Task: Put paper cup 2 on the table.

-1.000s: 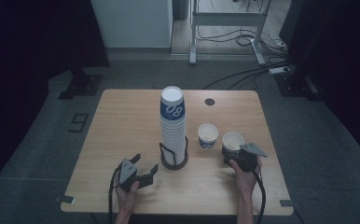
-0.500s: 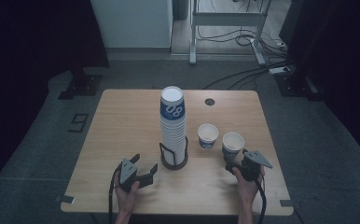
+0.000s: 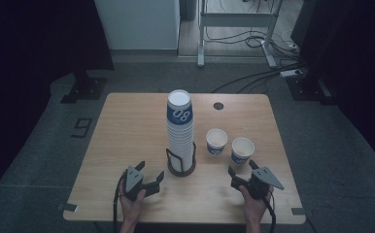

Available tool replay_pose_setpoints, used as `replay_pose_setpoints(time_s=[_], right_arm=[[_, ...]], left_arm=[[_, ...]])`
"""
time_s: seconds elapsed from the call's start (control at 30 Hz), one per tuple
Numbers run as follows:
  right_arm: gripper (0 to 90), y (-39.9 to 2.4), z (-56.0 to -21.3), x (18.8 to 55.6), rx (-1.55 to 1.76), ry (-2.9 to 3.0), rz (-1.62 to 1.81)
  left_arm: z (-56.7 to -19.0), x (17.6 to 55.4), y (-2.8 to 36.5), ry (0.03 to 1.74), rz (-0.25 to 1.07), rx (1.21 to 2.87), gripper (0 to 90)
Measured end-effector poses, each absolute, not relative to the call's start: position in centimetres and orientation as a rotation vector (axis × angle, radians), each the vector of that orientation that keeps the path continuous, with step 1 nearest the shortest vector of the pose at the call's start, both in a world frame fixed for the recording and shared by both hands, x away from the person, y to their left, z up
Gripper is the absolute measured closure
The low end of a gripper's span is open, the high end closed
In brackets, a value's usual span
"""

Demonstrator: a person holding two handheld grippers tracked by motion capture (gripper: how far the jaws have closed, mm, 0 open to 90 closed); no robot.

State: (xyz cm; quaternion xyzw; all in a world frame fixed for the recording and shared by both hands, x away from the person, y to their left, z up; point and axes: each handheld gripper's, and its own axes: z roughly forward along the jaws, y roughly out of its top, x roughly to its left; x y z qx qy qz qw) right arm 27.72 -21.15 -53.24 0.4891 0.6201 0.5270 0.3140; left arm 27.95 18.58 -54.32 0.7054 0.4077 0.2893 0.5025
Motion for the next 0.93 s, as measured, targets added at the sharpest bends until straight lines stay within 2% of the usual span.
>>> replay_pose_setpoints(time_s=[0.43,0.93], right_arm=[[12.9,-16.4,-52.9,27.0,1.131,1.675,1.504],[12.8,-14.0,-54.7,27.7,1.088,1.724,1.546]], left_arm=[[-54.4,27.3,19.0,0.997,0.728,1.634,14.3],[-54.5,27.2,19.0,0.977,0.731,1.634,14.3]])
